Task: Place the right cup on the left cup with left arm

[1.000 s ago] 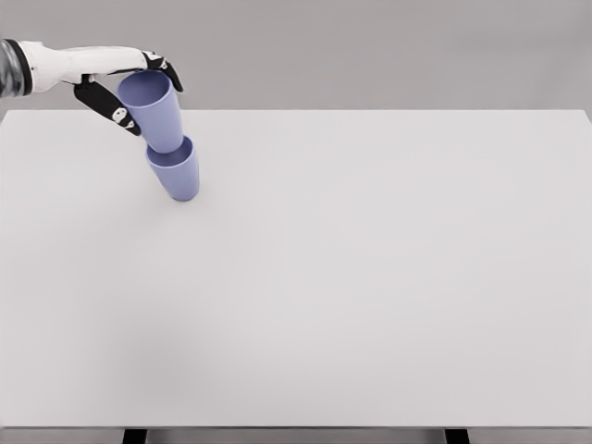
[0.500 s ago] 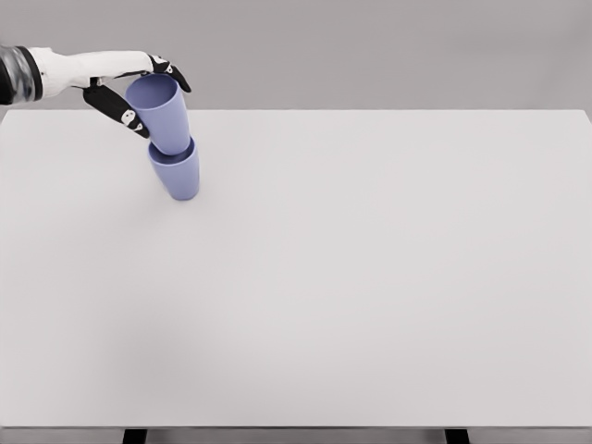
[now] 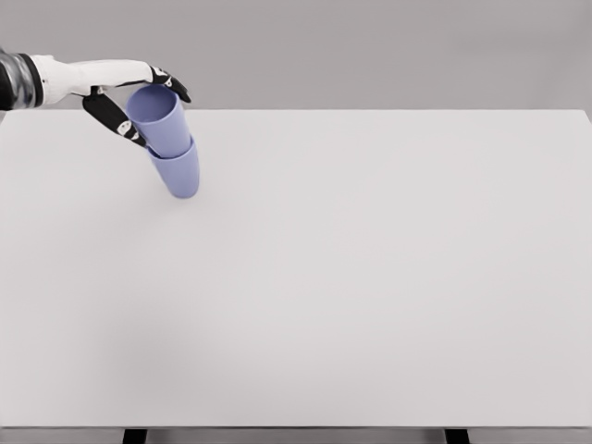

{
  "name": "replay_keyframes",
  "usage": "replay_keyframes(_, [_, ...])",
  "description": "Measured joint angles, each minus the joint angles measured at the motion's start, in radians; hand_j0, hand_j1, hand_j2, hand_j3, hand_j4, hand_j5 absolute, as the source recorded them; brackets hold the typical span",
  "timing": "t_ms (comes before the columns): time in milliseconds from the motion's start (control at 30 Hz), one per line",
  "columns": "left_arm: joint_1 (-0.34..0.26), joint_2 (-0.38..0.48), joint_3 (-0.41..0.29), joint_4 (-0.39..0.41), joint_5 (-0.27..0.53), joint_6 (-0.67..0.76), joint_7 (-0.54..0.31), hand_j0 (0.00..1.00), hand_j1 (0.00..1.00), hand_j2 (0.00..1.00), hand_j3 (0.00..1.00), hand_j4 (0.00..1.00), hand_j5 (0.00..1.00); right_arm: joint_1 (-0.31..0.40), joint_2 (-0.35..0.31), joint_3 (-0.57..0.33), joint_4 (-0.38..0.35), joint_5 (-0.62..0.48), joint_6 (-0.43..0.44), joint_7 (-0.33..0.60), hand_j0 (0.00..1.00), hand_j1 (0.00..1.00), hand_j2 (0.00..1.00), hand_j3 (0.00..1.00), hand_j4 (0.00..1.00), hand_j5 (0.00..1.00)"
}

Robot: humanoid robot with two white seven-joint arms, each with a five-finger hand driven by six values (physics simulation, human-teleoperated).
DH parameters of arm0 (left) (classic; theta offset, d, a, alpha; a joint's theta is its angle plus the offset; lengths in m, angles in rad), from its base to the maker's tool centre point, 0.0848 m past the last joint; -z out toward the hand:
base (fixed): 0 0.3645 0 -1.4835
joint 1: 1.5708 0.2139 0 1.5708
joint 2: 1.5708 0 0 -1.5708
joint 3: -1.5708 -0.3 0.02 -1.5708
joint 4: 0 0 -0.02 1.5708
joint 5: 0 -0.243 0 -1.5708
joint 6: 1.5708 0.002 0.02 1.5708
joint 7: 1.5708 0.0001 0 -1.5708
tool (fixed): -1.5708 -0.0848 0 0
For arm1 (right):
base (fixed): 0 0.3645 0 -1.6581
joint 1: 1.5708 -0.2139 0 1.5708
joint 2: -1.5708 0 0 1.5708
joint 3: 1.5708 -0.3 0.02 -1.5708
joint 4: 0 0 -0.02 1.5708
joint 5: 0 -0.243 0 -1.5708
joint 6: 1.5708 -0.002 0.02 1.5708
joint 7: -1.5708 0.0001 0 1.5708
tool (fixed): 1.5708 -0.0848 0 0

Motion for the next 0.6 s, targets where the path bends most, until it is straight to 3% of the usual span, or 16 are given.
replay_keyframes(167, [0.0,0.004,0.002,-0.015,0.001,0.0,-0.002,1.0,1.0,1.0,1.0,1.0,1.0,0.0,0.0,0.0,0.0,0.0,0.0,0.0,1.0,1.0,1.0,1.0,1.0,1.0])
replay_keyframes(300, [-0.003,0.052,0.012,-0.094,0.008,0.0,-0.002,1.0,1.0,1.0,1.0,1.0,1.0,0.0,0.0,0.0,0.0,0.0,0.0,0.0,1.0,1.0,1.0,1.0,1.0,1.0])
replay_keyframes(400, [-0.008,0.114,0.018,-0.192,0.034,-0.001,-0.002,1.0,1.0,1.0,1.0,1.0,1.0,0.0,0.0,0.0,0.0,0.0,0.0,0.0,1.0,1.0,1.0,1.0,1.0,1.0])
replay_keyframes(500, [0.005,0.19,0.05,-0.346,0.082,-0.003,-0.002,1.0,1.0,1.0,1.0,1.0,1.0,0.0,0.0,0.0,0.0,0.0,0.0,0.0,1.0,1.0,1.0,1.0,1.0,1.0])
replay_keyframes(600, [0.066,0.252,0.071,-0.52,0.143,-0.055,-0.002,1.0,1.0,1.0,1.0,1.0,1.0,0.0,0.0,0.0,0.0,0.0,0.0,0.0,1.0,1.0,1.0,1.0,1.0,1.0])
